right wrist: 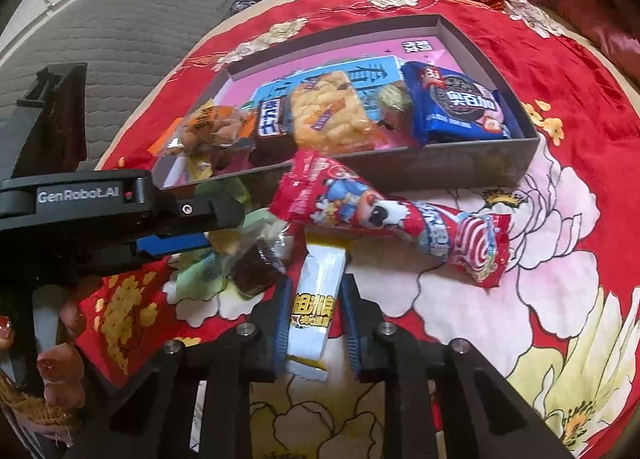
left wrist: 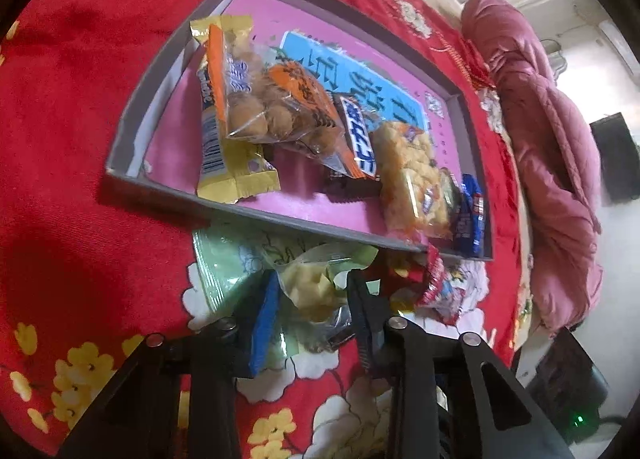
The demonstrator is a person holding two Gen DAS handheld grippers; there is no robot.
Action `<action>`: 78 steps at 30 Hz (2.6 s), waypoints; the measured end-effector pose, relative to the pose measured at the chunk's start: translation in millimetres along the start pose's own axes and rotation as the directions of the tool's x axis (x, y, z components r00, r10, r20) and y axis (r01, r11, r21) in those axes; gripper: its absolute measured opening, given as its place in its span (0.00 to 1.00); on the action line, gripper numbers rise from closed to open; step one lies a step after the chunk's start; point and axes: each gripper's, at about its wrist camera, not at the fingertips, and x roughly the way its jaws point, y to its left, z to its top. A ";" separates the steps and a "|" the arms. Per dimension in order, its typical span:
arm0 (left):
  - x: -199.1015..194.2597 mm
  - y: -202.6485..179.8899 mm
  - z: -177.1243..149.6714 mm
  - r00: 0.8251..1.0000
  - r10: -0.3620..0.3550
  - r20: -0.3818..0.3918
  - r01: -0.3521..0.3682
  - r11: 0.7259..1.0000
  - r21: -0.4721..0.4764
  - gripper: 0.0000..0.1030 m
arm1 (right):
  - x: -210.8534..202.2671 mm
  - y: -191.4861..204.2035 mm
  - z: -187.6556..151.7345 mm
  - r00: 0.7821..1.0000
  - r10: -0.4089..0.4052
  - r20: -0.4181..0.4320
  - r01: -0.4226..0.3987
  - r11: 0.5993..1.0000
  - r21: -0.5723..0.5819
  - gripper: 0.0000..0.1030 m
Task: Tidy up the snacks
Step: 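Grasp the light green wrapped pack with the left tool while the right tool grasps the white wafer stick, then lift the green pack toward the box with the left tool while the right tool lifts the white wafer stick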
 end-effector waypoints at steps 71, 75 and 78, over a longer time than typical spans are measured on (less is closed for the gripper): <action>-66.2 -16.0 39.0 0.980 -0.135 0.147 0.126 0.989 0.074 0.22 | 4.9 23.7 -0.4 0.999 -0.021 -0.029 0.017 0.989 -0.148 0.21; -66.7 -20.9 44.4 0.979 -0.135 0.154 0.123 0.989 0.086 0.22 | -4.7 25.4 -0.2 1.000 0.010 0.005 -0.009 0.988 -0.157 0.18; -68.7 -24.4 48.2 0.977 -0.137 0.162 0.123 0.988 0.094 0.22 | -23.1 28.2 1.2 0.995 0.064 0.071 -0.051 0.985 -0.167 0.18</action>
